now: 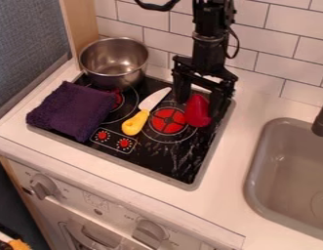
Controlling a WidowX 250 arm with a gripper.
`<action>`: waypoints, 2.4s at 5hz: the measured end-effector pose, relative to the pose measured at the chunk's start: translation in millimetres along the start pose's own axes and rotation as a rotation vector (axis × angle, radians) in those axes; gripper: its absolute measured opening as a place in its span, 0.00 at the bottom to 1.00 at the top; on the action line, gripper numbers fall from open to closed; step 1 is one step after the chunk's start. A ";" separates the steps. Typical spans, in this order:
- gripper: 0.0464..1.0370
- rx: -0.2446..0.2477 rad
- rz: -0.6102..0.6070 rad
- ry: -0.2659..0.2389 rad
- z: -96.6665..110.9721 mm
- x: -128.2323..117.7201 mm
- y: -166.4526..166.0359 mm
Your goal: Move the red bell pepper to the lower right side of the stove
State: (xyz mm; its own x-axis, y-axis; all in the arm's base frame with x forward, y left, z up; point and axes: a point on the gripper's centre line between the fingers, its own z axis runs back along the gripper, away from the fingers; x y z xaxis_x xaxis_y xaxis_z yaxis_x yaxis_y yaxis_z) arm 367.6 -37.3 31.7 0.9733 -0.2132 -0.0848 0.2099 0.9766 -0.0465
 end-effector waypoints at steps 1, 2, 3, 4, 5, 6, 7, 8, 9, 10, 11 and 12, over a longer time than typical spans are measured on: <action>0.92 0.018 0.004 0.026 -4.9 -2.0 -0.9; 0.65 0.012 0.014 0.025 -4.9 -1.8 -1.8; 0.64 0.008 0.001 0.023 -4.9 -1.5 -2.4; 0.64 0.003 0.001 0.013 2.4 -2.6 -3.8; 0.64 0.001 -0.002 -0.072 41.0 -12.5 -11.7; 0.64 -0.026 -0.011 -0.048 36.1 -33.5 -24.6; 0.64 -0.009 -0.025 -0.006 24.4 -51.8 -25.0; 0.64 -0.006 -0.027 0.032 18.0 -69.3 -30.2; 0.64 -0.010 -0.027 0.044 12.8 -76.9 -30.9; 0.64 -0.009 -0.016 0.054 12.9 -78.4 -30.8; 0.64 -0.010 0.009 0.063 8.7 -79.0 -30.8; 0.71 -0.007 0.023 0.094 5.6 -81.9 -30.1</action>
State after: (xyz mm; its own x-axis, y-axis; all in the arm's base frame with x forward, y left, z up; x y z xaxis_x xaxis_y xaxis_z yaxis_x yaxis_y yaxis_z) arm 282.1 -49.0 45.6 0.9648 -0.1926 -0.1790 0.1866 0.9812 -0.0500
